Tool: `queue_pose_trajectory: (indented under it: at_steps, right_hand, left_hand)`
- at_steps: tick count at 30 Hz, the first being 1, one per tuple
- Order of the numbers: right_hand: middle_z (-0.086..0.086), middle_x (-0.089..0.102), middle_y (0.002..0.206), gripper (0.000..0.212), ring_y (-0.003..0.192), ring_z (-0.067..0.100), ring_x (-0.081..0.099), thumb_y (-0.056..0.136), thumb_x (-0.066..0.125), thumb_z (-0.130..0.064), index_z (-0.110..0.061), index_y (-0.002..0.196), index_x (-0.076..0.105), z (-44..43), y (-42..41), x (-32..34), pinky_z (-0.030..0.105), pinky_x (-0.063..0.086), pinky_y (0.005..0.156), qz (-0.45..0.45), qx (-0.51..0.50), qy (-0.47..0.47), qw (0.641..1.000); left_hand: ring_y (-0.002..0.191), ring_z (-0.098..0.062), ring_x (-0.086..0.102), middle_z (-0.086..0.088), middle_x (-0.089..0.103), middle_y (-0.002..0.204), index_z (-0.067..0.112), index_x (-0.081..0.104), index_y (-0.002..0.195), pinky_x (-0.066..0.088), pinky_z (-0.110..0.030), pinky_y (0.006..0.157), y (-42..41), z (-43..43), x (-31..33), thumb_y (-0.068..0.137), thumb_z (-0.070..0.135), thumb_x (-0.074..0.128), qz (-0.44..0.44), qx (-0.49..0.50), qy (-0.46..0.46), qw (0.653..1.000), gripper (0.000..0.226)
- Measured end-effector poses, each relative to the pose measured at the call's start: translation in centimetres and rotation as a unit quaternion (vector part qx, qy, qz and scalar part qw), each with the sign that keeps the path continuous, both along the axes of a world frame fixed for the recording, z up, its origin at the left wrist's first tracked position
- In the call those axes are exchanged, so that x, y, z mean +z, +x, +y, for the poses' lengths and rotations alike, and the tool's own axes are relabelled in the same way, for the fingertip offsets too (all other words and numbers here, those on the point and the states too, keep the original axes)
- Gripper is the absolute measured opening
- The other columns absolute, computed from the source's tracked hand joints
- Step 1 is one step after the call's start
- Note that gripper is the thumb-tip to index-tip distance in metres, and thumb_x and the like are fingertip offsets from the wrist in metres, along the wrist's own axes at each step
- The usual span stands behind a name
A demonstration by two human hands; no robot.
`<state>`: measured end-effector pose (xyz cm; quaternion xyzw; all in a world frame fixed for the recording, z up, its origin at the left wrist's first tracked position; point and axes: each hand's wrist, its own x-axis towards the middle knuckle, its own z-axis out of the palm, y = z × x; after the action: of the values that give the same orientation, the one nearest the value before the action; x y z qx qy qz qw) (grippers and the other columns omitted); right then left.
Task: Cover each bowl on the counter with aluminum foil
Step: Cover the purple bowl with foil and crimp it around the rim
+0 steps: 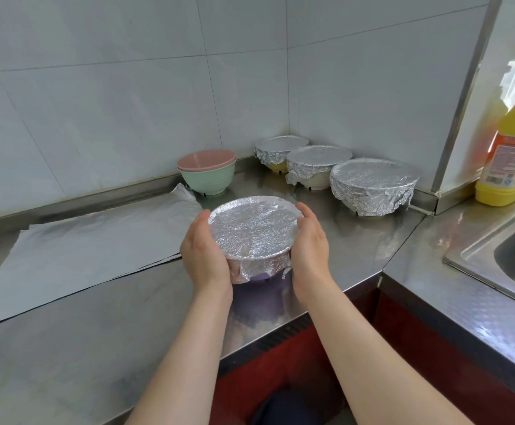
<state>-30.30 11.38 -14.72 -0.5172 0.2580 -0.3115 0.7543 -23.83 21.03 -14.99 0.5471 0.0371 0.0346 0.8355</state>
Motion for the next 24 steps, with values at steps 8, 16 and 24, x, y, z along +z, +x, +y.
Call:
queue_pose_trajectory:
  at_steps: [8, 16, 24]
  right_hand:
    - [-0.01, 0.05, 0.133, 0.043, 0.123, 0.012, 0.048, 0.097, 0.034, -0.021, -0.03, 0.135, 0.052, 0.0, 0.1, 0.0, 0.036, 0.039, 0.107, -0.02, -0.027, 0.045, 0.998]
    - [-0.014, 0.05, 0.142, 0.057, 0.13, 0.006, 0.045, 0.082, 0.044, -0.051, -0.033, 0.135, 0.052, -0.8, -1.5, -2.0, 0.038, 0.033, 0.114, -0.06, -0.078, 0.079, 0.992]
    - [-0.017, 0.055, 0.137, 0.076, 0.129, 0.007, 0.048, 0.069, 0.048, -0.072, -0.035, 0.135, 0.053, 0.0, -1.3, -2.2, 0.04, 0.034, 0.113, -0.054, -0.075, 0.068, 0.993]
  left_hand:
    - [0.08, -0.024, 0.066, -0.007, 0.071, 0.084, 0.011, 0.073, 0.085, 0.048, -0.033, 0.069, -0.3, -0.4, 0.6, 0.084, 0.028, 0.061, -0.003, -0.014, -0.027, 1.0, 0.021]
    - [0.115, 0.007, 0.044, 0.007, 0.041, 0.136, 0.018, 0.048, 0.136, 0.03, -0.023, 0.106, -4.4, 0.6, -0.9, 0.101, 0.03, 0.042, -0.112, -0.035, 0.167, 0.979, 0.037]
    - [0.113, 0.007, 0.049, 0.011, 0.051, 0.133, 0.022, 0.055, 0.131, 0.033, -0.011, 0.097, -1.0, 1.7, 0.9, 0.097, 0.028, 0.049, -0.103, -0.059, 0.126, 0.985, 0.036]
